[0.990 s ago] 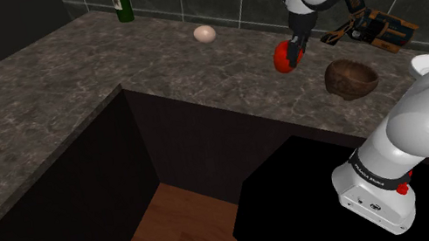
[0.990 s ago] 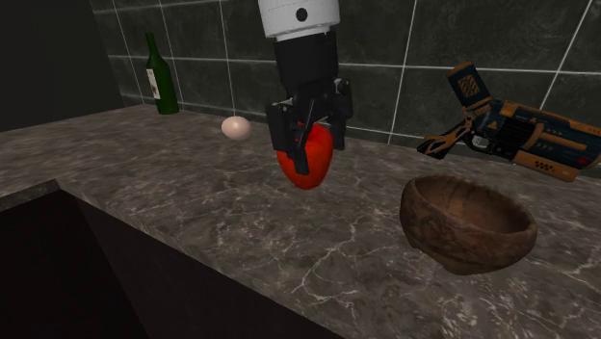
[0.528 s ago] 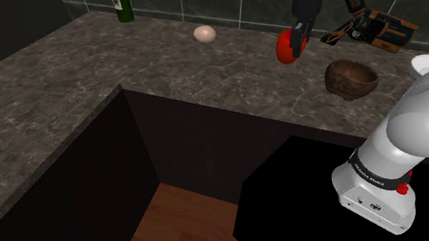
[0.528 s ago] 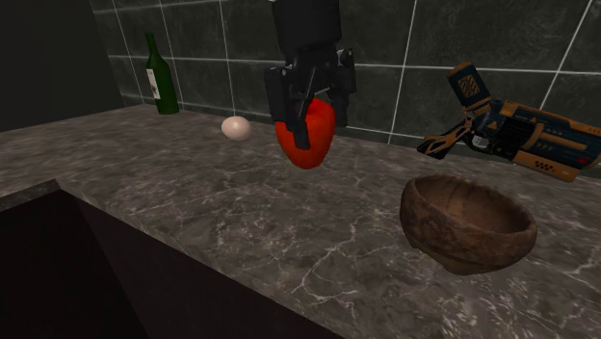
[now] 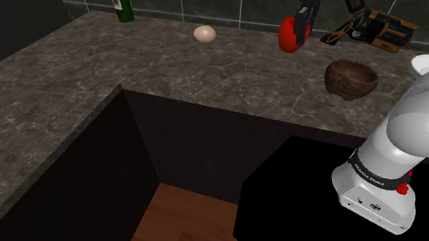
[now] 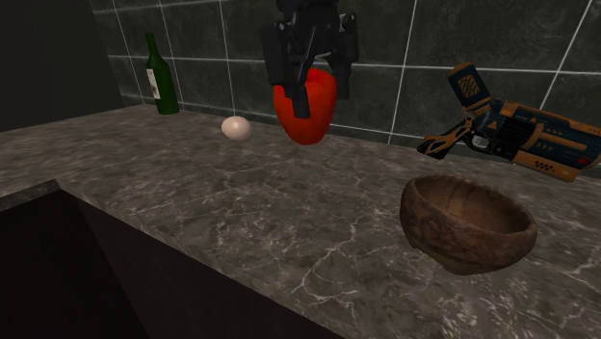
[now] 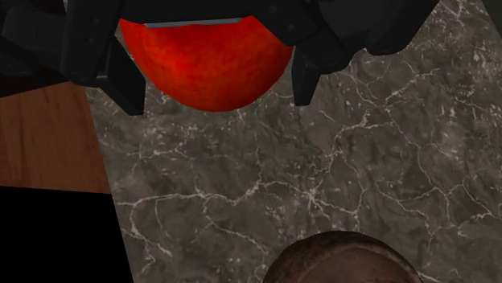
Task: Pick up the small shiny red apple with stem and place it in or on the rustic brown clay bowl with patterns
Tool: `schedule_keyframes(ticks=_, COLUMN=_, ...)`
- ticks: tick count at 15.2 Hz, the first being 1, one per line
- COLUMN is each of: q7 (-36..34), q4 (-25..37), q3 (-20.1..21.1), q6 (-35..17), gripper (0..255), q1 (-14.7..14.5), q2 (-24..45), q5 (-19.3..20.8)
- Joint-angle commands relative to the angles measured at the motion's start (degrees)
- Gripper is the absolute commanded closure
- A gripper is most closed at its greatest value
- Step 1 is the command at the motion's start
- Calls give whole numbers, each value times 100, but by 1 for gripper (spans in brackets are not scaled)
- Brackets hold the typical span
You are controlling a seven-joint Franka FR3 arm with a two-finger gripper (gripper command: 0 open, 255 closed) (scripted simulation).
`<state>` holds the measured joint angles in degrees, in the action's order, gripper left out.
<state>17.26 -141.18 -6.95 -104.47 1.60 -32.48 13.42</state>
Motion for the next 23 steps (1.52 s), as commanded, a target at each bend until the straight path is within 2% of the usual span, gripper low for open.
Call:
schedule_keyframes(ticks=1, q7=28, q4=148, q3=11, q6=166, gripper=255, q1=-3, q2=-18, q5=-15)
schedule_keyframes(ticks=4, q7=57, q4=327, q3=27, q6=361, gripper=255, q1=-8, q2=-37, q5=-32)
schedule_keyframes(ticks=6, q7=269, q4=130, q3=-127, q6=439, gripper=255, q1=110, q2=-353, q5=102)
schedule_keyframes(ticks=15, q7=1344, q4=-424, q3=-924, q6=852, gripper=255, q1=734, q2=-1568, q5=860)
schedule_keyframes(ticks=23, q7=2283, q4=-549, q3=-1675, q6=1051, gripper=255, q1=1266, q2=-2170, q5=1576)
